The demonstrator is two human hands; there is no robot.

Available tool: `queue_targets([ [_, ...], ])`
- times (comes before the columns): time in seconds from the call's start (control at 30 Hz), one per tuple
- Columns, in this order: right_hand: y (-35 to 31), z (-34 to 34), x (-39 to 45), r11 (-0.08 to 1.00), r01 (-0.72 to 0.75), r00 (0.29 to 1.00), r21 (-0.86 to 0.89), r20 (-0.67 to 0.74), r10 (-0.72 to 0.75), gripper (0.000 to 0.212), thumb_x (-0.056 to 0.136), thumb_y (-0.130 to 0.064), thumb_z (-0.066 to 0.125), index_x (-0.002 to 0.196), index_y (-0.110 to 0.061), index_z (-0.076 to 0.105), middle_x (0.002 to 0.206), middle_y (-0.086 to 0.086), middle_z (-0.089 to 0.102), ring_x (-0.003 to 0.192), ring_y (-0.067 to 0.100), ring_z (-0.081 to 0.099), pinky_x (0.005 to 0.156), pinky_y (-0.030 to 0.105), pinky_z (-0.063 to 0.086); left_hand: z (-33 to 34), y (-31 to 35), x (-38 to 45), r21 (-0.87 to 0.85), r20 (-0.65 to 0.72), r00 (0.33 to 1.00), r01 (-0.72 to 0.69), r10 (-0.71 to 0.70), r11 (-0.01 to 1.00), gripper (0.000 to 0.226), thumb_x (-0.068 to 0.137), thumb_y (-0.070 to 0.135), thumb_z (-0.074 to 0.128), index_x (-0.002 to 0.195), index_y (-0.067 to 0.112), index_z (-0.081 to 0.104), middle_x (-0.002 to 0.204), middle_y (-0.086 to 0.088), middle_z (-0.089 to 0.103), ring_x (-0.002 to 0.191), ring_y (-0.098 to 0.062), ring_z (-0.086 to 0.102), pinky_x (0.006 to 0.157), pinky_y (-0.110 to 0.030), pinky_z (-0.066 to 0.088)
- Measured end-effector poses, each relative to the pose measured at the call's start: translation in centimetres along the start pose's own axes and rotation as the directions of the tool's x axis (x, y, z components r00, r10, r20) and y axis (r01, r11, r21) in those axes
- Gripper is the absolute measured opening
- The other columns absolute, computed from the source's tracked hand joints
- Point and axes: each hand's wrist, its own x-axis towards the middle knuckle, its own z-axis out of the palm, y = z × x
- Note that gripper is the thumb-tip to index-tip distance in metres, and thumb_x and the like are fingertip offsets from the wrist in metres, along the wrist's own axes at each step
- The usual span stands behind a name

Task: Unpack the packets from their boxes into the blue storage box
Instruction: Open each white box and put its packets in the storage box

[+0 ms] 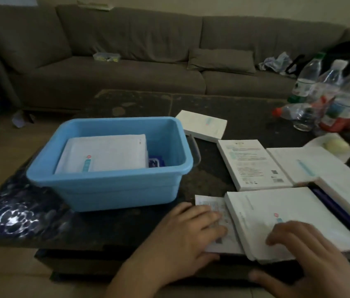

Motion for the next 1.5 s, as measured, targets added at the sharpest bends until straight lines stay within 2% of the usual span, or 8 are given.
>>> queue_targets([
  [0.4, 0.7, 2.1, -0.7, 0.954, 0.026, 0.885, 0.300, -0.451, 0.118, 0.045, 0.090, -0.051, 0.051, 0.065, -0.017, 0.066, 0.079, -0.013, 0.063, 0.083, 0.006, 0.057, 0.082, 0.017, 0.045, -2.7, -0.3, -1.9, -0.058, -0.363, 0.932, -0.016, -0.006, 0.998, 0.021, 0.090, 0.019, 0.063, 0.109, 0.017, 0.073, 0.109, 0.004, 0.072, 0.101, -0.013, 0.065, 0.083, -0.034, 0.053],
  [0.6, 1.2, 2.6, -0.5, 0.949, -0.005, 0.905, 0.314, -0.402, 0.138, 0.045, 0.087, -0.060, 0.049, 0.069, -0.024, 0.068, 0.083, -0.016, 0.065, 0.092, 0.008, 0.059, 0.087, 0.020, 0.045, -5.1, 0.1, -2.8, -0.077, -0.632, 0.773, 0.011, -0.058, 0.997, 0.014, 0.088, 0.009, 0.064, 0.087, 0.005, 0.077, 0.080, -0.003, 0.072, 0.070, -0.014, 0.067, 0.062, -0.028, 0.051],
  [0.8, -1.4, 1.0, -0.1, 0.946, 0.060, 0.888, 0.319, -0.449, 0.095, 0.037, 0.084, -0.056, 0.058, 0.089, -0.021, 0.069, 0.098, 0.001, 0.068, 0.105, 0.024, 0.060, 0.095, 0.038, 0.044, -7.1, 1.0, -2.5, -0.412, -0.710, 0.582, 0.114, -0.397, 0.904, 0.015, 0.090, 0.020, 0.056, 0.086, 0.025, 0.070, 0.081, 0.012, 0.066, 0.070, 0.010, 0.060, 0.064, -0.003, 0.042],
  [0.9, -3.6, 0.0, 1.3, 0.531, -0.044, 0.984, 0.846, -0.056, 0.171, 0.055, 0.035, -0.060, 0.091, 0.080, -0.033, 0.077, 0.087, -0.015, 0.075, 0.089, 0.005, 0.070, 0.088, 0.041, 0.053, -7.8, 2.3, -1.5, -0.662, -0.625, 0.436, 0.142, -0.647, 0.736, 0.015, 0.090, 0.028, 0.057, 0.079, 0.030, 0.067, 0.080, 0.014, 0.070, 0.071, 0.006, 0.064, 0.059, -0.002, 0.043],
  [0.97, -6.2, 0.2, 2.1, 0.241, -0.122, 0.980, 0.963, 0.078, 0.185, 0.059, 0.038, -0.054, 0.090, 0.087, -0.024, 0.079, 0.096, -0.007, 0.076, 0.094, 0.012, 0.071, 0.077, 0.024, 0.058, -8.1, 3.0, -0.9, -0.835, -0.484, 0.345, 0.094, -0.804, 0.543, 0.015, 0.088, 0.035, 0.065, 0.076, 0.029, 0.071, 0.078, 0.015, 0.072, 0.075, 0.006, 0.066, 0.059, -0.004, 0.047],
  [1.03, -8.4, -0.6, 3.7, 0.163, -0.192, 0.957, 0.968, 0.148, 0.248, 0.037, 0.055, -0.038, 0.089, 0.087, -0.022, 0.080, 0.093, 0.001, 0.077, 0.088, 0.010, 0.072, 0.068, 0.015, 0.056, -8.1, 3.2, -0.6, -0.939, -0.333, 0.294, -0.017, -0.896, 0.343, 0.022, 0.082, 0.046, 0.072, 0.075, 0.025, 0.075, 0.076, 0.005, 0.074, 0.071, -0.003, 0.068, 0.057, -0.013, 0.050],
  [1.17, -8.6, -2.1, 8.7, 0.008, -0.242, 0.937, 0.970, 0.232, 0.263, 0.040, 0.064, -0.034, 0.075, 0.100, -0.015, 0.076, 0.099, 0.006, 0.076, 0.093, 0.024, 0.072, 0.087, 0.042, 0.052, -8.6, 3.2, -1.0, -0.963, -0.267, 0.378, -0.127, -0.886, 0.236, 0.021, 0.062, 0.044, 0.076, 0.067, 0.024, 0.076, 0.063, -0.008, 0.073, 0.056, -0.014, 0.067, 0.053, -0.020, 0.050],
  [1.5, -12.4, -7.9, 25.3, 0.619, -0.096, 0.978, 0.779, 0.190, -0.087, 0.014, 0.092, -0.020, 0.060, 0.104, -0.021, 0.068, 0.096, 0.002, 0.074, 0.084, 0.016, 0.073, 0.072, 0.035, 0.060, -10.3, 1.2, -1.8, -0.972, -0.218, 0.330, -0.158, -0.919, 0.174, 0.015, 0.051, 0.028, 0.077, 0.064, 0.024, 0.071, 0.063, -0.013, 0.073, 0.053, -0.022, 0.070, 0.049, -0.022, 0.055],
])
